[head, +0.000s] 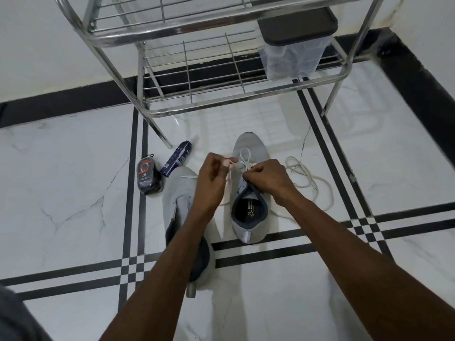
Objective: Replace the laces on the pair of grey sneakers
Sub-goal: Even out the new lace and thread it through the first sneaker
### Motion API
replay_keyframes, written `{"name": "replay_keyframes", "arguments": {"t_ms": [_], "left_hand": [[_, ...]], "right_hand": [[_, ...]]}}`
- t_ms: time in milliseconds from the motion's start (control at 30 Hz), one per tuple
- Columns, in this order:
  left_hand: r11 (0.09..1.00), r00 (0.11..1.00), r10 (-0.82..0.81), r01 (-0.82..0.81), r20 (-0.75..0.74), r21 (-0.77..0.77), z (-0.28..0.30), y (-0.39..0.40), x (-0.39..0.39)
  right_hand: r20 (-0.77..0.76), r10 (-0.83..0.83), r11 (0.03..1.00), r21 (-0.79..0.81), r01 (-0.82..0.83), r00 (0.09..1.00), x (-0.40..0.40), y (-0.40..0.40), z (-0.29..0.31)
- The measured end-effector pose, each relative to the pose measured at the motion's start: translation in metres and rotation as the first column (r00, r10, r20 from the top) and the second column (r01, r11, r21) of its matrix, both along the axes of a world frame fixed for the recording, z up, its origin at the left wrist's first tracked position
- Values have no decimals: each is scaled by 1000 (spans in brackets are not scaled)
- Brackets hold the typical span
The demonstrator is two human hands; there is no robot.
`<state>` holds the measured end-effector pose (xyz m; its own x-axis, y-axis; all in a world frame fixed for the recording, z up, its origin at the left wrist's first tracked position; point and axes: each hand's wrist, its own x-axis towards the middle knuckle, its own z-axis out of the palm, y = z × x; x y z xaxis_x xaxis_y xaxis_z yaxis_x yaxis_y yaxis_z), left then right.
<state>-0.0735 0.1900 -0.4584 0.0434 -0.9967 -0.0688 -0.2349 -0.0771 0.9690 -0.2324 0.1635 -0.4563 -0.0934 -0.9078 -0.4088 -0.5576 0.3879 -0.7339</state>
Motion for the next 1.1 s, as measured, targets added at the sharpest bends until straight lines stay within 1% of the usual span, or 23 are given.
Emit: {"name": "replay_keyframes", "arguments": {"t_ms": [33, 67, 100, 133, 167, 200, 233, 267, 300, 333, 367, 433, 467, 533, 600, 633, 667, 700, 833, 933, 967, 1033, 1100], "left_hand": [[998, 984, 22, -10, -178, 68, 6, 0, -2], [991, 944, 69, -28, -324, 128, 12, -4, -3], [980, 891, 130, -48, -435, 196, 18, -7, -3], [963, 860, 183, -59, -476, 264, 22, -10, 1], [948, 876, 193, -50, -442, 315, 22, -12, 7], [935, 947, 132, -21, -294, 353, 18, -14, 18], [920, 999, -13, 28, -42, 391, 11, -13, 30], [894, 954, -190, 70, 232, 442, 4, -10, 41], [872, 851, -315, 83, 421, 483, -4, -8, 49], [867, 788, -354, 75, 504, 493, -9, -7, 53], [887, 790, -320, 56, 523, 458, -10, -7, 52], [939, 828, -211, 25, 519, 342, -5, -8, 43], [959, 819, -186, 32, 542, 282, -2, -9, 38], [988, 741, -144, 68, 656, 140, -3, -9, 31], [997, 684, -38, 73, 728, -16, -2, -7, 23], [995, 684, 10, 65, 730, -74, -2, -8, 19], [995, 701, 35, 44, 712, -92, 0, -10, 13], [998, 726, 34, 16, 687, -66, 0, -13, 8], [986, 775, -98, -9, 624, 165, -7, -22, -6], [973, 791, -120, -27, 600, 231, -7, -27, -6], [962, 815, -155, -4, 559, 273, -4, -28, -5], [932, 879, -219, 61, 423, 356, 6, -30, -4], [930, 909, -212, 76, 358, 358, 17, -28, 4]], "right_hand": [[12, -13, 1000, 8, 12, 1000, -1, 1, 0], [16, -22, 1000, 15, 22, 1000, -2, 0, -1], [16, -31, 999, 23, 31, 999, -3, 0, -1], [16, -41, 999, 30, 41, 999, -4, -1, -1], [17, -49, 998, 37, 48, 999, -6, -2, 0], [15, -51, 998, 42, 51, 999, -7, -2, 0], [10, -49, 998, 44, 48, 999, -8, -1, 1], [3, -41, 998, 46, 41, 999, -8, 0, 0], [-6, -31, 998, 51, 31, 1000, -7, 1, 1], [-13, -21, 998, 50, 22, 1000, -6, 2, 0], [-16, -14, 999, 46, 15, 1000, -5, 2, 1], [-15, -11, 999, 31, 12, 1000, -4, -1, 1], [-12, -11, 1000, 24, 11, 1000, -5, -2, 1], [-10, -4, 1000, 14, 4, 1000, -6, -2, -1], [-10, 12, 1000, 4, -12, 1000, -6, -2, -2], [-9, 21, 1000, -1, -21, 1000, -6, -2, -2], [-13, 28, 1000, -7, -28, 1000, -6, -3, -2], [-18, 31, 999, -13, -32, 999, -6, -3, -2], [-2, 14, 1000, -12, -14, 1000, -7, -2, -2], [50, 4, 1000, 14, -5, 999, -9, -1, -2], [62, 5, 1000, 30, -7, 998, -10, -1, -1], [87, -1, 998, 62, -5, 996, -13, -3, 0], [125, -35, 999, 29, 32, 991, -15, -7, 2]]}}
